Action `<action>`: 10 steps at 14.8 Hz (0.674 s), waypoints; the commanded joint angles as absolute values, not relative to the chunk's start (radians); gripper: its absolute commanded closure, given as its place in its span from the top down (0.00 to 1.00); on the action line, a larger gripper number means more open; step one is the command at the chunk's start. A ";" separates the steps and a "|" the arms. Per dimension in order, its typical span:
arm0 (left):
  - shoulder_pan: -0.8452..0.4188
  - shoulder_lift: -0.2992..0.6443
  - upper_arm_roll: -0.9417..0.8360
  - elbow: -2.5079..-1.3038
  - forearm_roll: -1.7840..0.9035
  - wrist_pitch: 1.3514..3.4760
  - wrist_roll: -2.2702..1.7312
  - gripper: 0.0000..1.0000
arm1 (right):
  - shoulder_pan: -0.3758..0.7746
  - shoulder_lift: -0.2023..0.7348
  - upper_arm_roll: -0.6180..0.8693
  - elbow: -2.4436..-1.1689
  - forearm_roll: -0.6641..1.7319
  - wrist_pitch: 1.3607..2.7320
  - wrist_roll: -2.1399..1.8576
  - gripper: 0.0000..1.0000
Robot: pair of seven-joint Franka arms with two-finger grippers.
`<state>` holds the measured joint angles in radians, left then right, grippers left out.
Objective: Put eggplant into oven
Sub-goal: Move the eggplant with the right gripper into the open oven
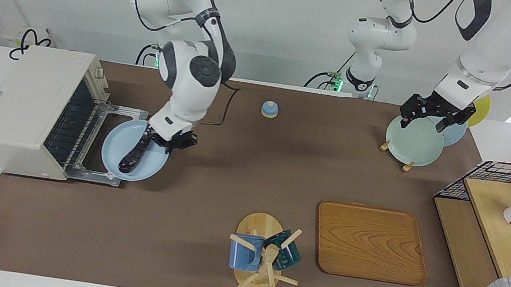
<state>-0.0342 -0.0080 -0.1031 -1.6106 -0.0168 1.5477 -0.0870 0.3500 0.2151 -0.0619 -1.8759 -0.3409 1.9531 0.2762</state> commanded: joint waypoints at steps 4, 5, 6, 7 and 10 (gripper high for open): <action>-0.034 -0.025 -0.097 -1.623 -0.002 1.545 -0.080 1.00 | 0.178 0.104 -0.044 -2.023 -0.360 1.994 0.212 0.00; -0.032 -0.025 -0.097 -1.620 -0.002 1.540 -0.081 1.00 | 0.160 0.091 -0.044 -2.051 -0.360 2.031 0.212 0.00; -0.032 -0.028 -0.095 -1.623 -0.002 1.533 -0.081 1.00 | 0.143 0.077 -0.044 -2.096 -0.362 2.090 0.207 0.00; -0.032 -0.031 -0.095 -1.623 -0.002 1.534 -0.081 1.00 | 0.126 0.062 -0.044 -2.127 -0.365 2.123 0.201 0.00; -0.034 -0.029 -0.097 -1.623 -0.002 1.537 -0.083 1.00 | 0.078 0.038 -0.044 -2.157 -0.367 2.128 0.172 0.00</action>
<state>-0.0326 -0.0114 -0.1004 -1.6106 -0.0168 1.5474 -0.0870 0.1237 0.0931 -0.0600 -2.0989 -0.3452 2.1045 0.2087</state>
